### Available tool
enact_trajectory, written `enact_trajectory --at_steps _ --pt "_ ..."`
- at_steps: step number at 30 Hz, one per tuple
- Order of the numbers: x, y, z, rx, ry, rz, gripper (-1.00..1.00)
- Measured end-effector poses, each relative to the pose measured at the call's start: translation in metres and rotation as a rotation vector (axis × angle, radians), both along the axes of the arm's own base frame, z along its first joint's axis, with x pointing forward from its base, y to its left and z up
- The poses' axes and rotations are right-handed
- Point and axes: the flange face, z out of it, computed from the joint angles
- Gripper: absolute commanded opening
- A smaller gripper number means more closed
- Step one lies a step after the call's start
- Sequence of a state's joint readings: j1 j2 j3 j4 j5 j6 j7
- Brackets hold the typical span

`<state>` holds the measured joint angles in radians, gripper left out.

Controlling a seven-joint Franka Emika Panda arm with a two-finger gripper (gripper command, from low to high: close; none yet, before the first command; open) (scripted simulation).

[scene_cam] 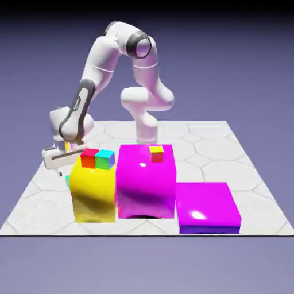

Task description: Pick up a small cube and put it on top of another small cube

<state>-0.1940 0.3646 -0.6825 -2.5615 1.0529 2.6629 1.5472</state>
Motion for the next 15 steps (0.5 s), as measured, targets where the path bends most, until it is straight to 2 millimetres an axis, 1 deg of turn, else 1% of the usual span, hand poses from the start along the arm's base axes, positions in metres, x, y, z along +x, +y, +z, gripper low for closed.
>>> enact_trajectory --at_steps 3,4,6,11,15 --pt "0.001 0.004 -0.026 0.005 -0.001 -0.002 0.0" --pt "0.002 0.005 -0.029 0.006 -0.002 -0.002 -1.0" --pt "0.002 0.005 -0.029 0.005 -0.001 -0.002 -1.0" --pt "-0.001 -0.001 0.013 -0.001 0.0 0.0 -1.0" --pt "-0.006 -0.001 0.038 0.004 -0.001 -0.002 -1.0"
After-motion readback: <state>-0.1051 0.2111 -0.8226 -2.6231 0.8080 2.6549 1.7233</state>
